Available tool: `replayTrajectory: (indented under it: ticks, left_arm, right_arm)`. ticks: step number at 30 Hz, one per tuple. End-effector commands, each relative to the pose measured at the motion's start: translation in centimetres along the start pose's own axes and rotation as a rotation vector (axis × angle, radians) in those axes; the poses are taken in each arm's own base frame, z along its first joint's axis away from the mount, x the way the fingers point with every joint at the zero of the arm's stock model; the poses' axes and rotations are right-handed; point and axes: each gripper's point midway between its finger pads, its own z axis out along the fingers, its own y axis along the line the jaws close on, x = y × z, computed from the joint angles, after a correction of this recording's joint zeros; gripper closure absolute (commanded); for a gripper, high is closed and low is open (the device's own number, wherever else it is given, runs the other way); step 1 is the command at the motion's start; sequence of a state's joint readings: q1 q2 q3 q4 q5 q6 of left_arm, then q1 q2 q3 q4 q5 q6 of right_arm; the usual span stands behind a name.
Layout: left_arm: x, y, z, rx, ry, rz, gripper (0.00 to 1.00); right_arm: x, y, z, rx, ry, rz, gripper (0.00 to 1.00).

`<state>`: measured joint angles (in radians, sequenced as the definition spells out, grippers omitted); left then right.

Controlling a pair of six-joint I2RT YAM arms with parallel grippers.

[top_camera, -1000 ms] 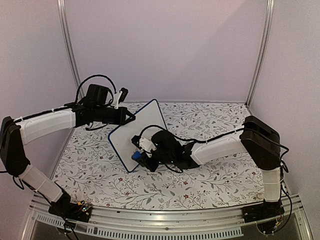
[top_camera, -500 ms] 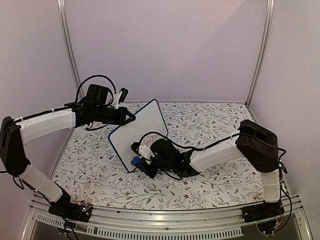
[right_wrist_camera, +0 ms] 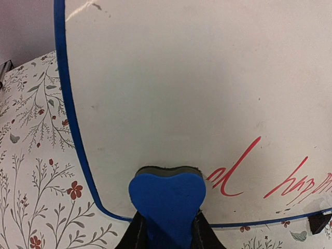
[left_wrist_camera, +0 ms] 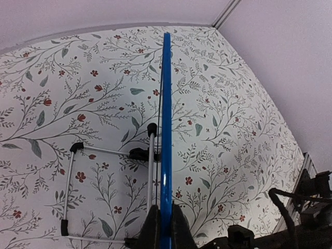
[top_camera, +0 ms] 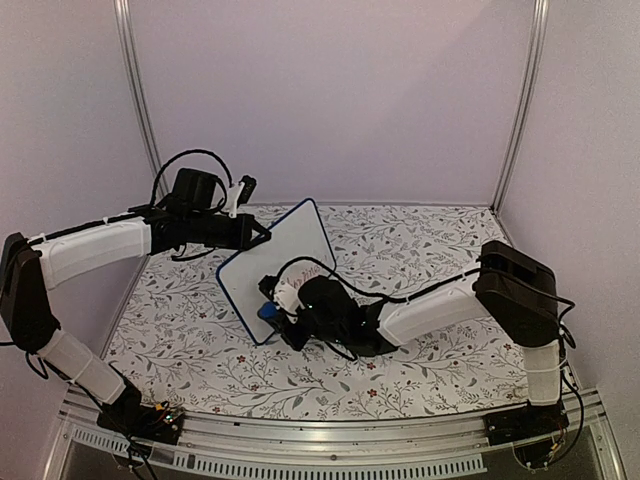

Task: Erase the whiteboard
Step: Erase the center of the board.

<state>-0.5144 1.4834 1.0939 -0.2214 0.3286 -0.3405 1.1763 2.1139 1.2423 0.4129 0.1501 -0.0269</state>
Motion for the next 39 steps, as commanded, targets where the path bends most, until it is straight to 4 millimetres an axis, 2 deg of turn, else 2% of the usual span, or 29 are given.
replayTrajectory:
  ticks: [1, 9, 13, 17, 25, 28, 30, 34, 35, 39]
  left_arm:
    - [2.8, -0.4, 0.4, 0.018, 0.094, -0.030, 1.00]
    - [2.8, -0.5, 0.4, 0.023, 0.094, -0.030, 1.00]
    - [2.8, -0.5, 0.4, 0.022, 0.094, -0.032, 1.00]
    - [2.8, -0.4, 0.4, 0.020, 0.094, -0.032, 1.00]
    - [2.9, -0.3, 0.5, 0.014, 0.095, -0.030, 1.00]
    - [2.8, -0.3, 0.4, 0.013, 0.093, -0.029, 1.00]
    - [2.7, -0.3, 0.4, 0.013, 0.090, -0.028, 1.00]
    - [2.8, -0.4, 0.3, 0.017, 0.091, -0.030, 1.00]
    - [2.8, -0.4, 0.4, 0.017, 0.092, -0.029, 1.00]
    - [2.8, -0.4, 0.4, 0.016, 0.093, -0.030, 1.00]
  right_arm:
    - [-5.9, -1.0, -1.0, 0.045, -0.159, 0.015, 0.84]
    - [1.8, -0.5, -0.6, 0.018, -0.006, 0.072, 0.84]
    - [3.6, -0.2, -0.7, 0.002, 0.030, 0.093, 0.84]
    - [2.5, 0.2, -0.7, -0.002, 0.008, 0.081, 0.84]
    - [-4.2, 1.8, -1.4, -0.009, -0.127, -0.025, 0.84]
    - [-5.4, 1.7, -1.7, 0.001, -0.146, -0.033, 0.84]
    - [-4.9, 1.5, -1.5, 0.013, -0.128, -0.041, 0.84]
    - [-1.2, 1.5, -0.3, 0.019, -0.036, -0.051, 0.84]
    - [0.2, 1.6, 0.0, 0.015, -0.006, -0.050, 0.84]
    - [3.4, 1.7, 0.0, 0.007, 0.059, -0.032, 0.84]
